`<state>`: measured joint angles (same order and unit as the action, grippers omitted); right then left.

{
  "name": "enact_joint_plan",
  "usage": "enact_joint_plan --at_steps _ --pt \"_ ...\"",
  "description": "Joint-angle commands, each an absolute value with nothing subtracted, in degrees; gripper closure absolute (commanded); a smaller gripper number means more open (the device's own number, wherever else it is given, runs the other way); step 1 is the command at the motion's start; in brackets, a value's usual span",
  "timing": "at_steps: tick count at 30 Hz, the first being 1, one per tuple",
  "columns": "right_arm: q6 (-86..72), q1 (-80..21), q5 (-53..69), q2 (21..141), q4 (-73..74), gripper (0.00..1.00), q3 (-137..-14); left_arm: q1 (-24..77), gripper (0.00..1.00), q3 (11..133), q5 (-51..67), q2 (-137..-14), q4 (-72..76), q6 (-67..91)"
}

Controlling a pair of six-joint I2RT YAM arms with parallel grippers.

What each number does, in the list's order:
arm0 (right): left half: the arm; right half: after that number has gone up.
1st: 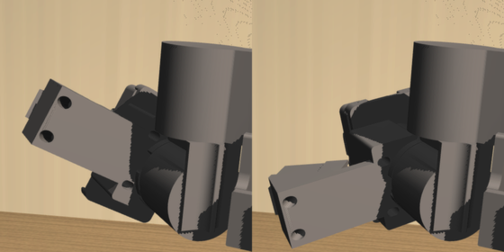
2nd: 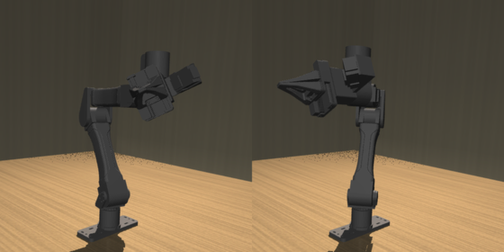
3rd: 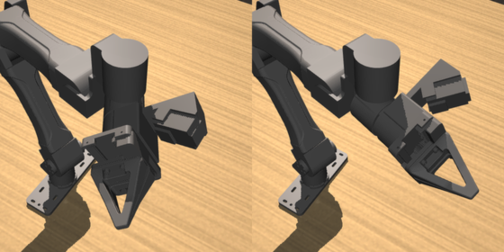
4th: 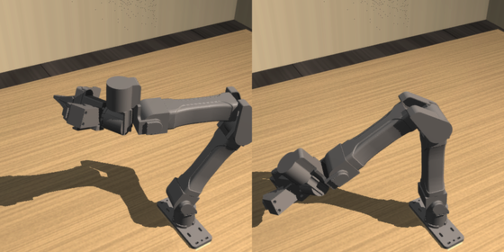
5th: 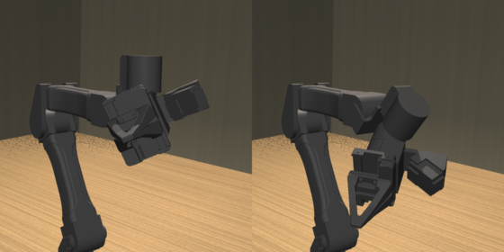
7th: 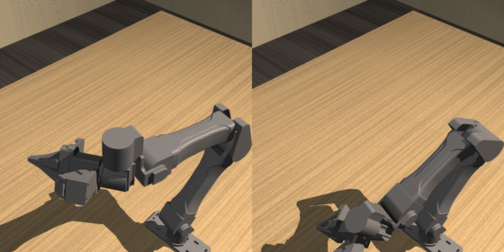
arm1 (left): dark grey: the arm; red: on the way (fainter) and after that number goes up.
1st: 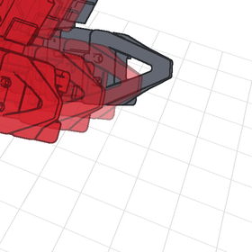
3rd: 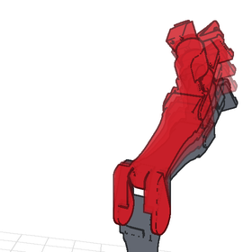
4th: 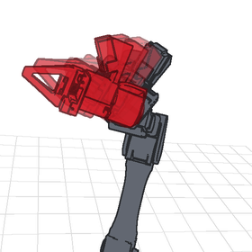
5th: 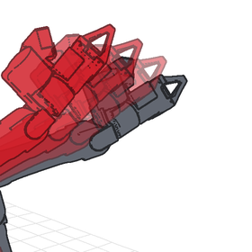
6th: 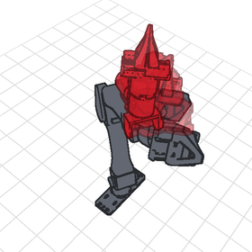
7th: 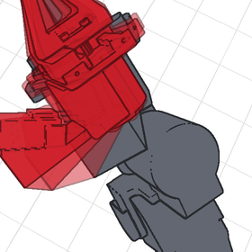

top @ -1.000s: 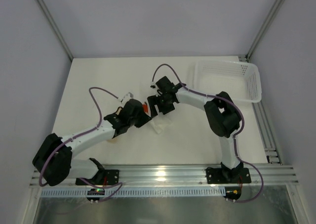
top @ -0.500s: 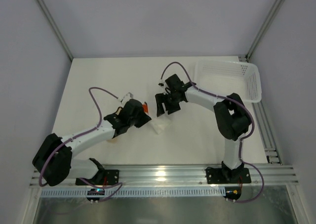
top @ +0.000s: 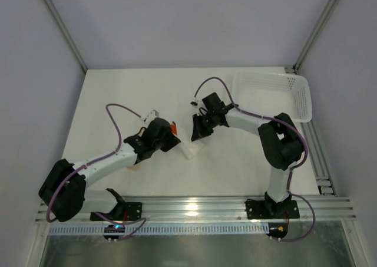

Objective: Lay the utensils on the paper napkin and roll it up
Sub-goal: Roll the napkin at the center of the board.

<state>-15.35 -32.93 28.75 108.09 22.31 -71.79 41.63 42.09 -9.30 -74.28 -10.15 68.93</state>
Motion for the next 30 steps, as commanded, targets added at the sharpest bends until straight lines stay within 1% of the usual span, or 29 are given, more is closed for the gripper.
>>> enact_joint_plan --at_steps 1,6,7,12,21,30 --pt "-18.9 -33.1 33.6 104.4 11.0 0.97 -66.5 41.9 1.0 44.6 -11.0 -74.3 -9.7 70.0" --pt "-23.5 -33.5 33.1 102.8 0.7 0.96 -60.5 41.9 1.0 44.7 -11.0 -74.7 -9.1 71.3" --pt "-24.2 -33.5 32.7 102.0 -3.1 0.96 -58.4 41.9 1.0 44.7 -11.0 -74.8 -9.1 71.4" --pt "-25.6 -33.7 31.1 100.3 -9.0 0.96 -55.2 41.9 1.0 44.9 -11.0 -74.8 -9.0 71.6" --pt "-25.6 -33.7 31.0 102.0 -7.7 0.96 -57.0 41.9 1.0 45.7 -11.0 -75.1 -9.1 71.6" --pt "-25.8 -33.7 32.1 104.1 -9.2 0.96 -56.0 41.9 1.0 47.8 -11.2 -77.3 -9.0 71.3"
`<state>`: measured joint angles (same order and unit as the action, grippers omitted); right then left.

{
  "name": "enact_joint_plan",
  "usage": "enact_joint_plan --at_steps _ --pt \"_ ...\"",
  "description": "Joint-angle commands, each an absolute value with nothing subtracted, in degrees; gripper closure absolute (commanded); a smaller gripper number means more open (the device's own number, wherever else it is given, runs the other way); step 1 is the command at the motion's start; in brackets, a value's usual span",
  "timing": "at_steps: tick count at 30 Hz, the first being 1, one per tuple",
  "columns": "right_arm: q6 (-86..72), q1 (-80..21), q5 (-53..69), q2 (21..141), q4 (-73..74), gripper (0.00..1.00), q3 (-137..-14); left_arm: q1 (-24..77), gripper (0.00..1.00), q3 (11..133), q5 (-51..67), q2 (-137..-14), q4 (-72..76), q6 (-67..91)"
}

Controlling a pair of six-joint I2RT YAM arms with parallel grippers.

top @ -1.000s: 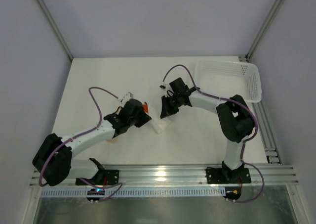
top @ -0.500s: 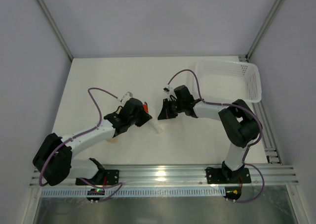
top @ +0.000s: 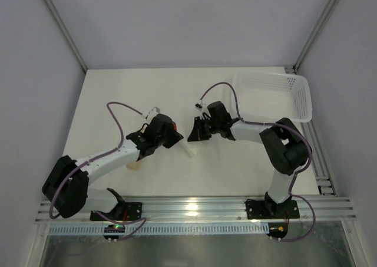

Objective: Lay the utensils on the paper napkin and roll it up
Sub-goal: Roll the napkin at the center of the board.

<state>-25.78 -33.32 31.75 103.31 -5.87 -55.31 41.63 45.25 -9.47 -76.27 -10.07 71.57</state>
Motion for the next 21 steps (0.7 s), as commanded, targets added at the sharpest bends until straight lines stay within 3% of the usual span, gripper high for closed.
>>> enact_joint_plan --at_steps 1,21 --pt "-25.9 -33.7 32.1 104.5 -9.4 0.96 -55.6 41.9 1.0 48.3 -11.2 -77.5 -8.9 71.2" --pt "-26.5 -33.7 32.3 110.2 -11.4 0.96 -51.3 41.9 1.0 55.8 -10.2 -84.7 -8.0 68.3"
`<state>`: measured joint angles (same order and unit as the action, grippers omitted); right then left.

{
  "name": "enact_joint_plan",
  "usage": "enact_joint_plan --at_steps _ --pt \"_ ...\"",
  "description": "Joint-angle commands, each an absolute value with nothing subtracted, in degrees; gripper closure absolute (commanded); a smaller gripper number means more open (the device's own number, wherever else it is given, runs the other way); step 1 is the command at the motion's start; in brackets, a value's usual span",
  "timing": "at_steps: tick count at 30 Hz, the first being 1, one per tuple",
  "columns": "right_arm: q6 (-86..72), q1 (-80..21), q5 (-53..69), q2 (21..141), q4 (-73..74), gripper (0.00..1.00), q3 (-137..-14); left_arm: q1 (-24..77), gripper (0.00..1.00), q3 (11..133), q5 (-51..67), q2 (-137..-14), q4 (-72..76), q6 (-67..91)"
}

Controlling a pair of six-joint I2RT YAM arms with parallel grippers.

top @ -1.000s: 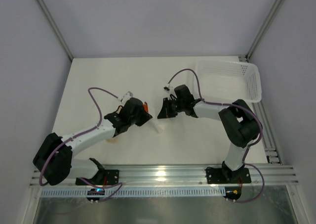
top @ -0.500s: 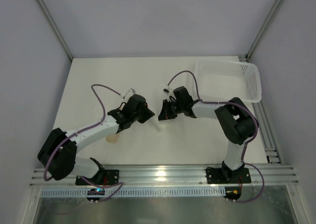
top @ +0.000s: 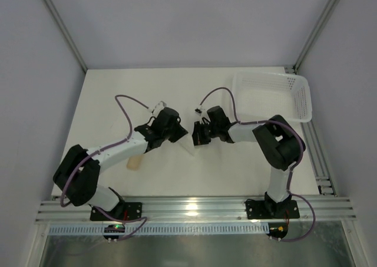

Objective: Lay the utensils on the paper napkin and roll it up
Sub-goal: Roll the napkin at the center of the board.

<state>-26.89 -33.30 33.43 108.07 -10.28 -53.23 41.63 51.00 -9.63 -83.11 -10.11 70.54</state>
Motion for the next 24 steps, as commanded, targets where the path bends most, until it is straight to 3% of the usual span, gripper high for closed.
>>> enact_joint_plan --at_steps 1,24 --pt "-26.5 -33.6 32.4 110.5 -11.6 0.96 -51.2 41.9 1.0 56.5 -10.0 -85.4 -7.9 68.0" --pt "-27.2 -33.2 32.0 112.0 -13.3 0.97 -49.3 41.9 1.0 61.3 -6.7 -96.3 -2.1 67.3"
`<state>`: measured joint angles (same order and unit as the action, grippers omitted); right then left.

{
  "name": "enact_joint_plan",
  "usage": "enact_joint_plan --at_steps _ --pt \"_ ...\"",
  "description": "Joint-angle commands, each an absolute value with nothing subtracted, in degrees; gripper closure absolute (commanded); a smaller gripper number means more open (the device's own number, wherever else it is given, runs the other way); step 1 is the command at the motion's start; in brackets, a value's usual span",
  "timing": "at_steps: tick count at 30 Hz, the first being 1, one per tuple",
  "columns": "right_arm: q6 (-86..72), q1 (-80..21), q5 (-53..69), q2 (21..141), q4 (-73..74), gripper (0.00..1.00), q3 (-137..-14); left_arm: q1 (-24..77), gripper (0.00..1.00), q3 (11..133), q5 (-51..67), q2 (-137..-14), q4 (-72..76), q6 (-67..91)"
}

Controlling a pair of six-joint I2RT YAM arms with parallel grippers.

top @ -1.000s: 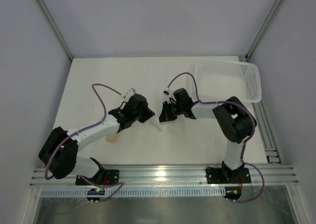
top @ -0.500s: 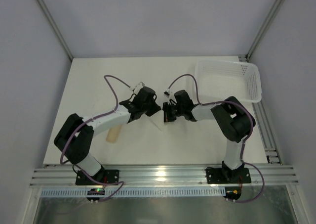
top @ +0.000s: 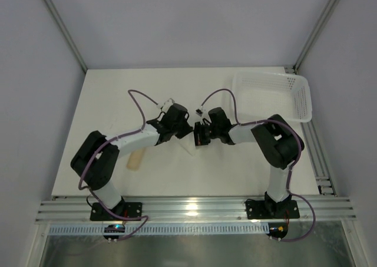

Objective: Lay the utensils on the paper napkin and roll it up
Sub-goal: Roll the napkin at the center of the board.

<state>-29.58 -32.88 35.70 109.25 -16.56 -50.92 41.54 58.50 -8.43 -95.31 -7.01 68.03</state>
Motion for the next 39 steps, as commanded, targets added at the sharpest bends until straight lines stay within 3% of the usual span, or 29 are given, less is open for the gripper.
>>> enact_joint_plan --at_steps 1,19,39 --pt "-27.2 -33.1 31.8 111.9 -13.2 0.96 -49.2 41.9 1.0 61.8 -6.7 -96.6 -2.0 67.3" --pt "-26.0 -32.9 32.6 108.3 -4.0 0.96 -55.3 42.6 1.0 57.4 -8.3 -90.9 -6.5 67.4" --pt "-25.2 -31.2 31.6 100.9 3.9 0.73 -60.3 43.7 1.0 52.4 -8.2 -83.6 -12.0 66.7"
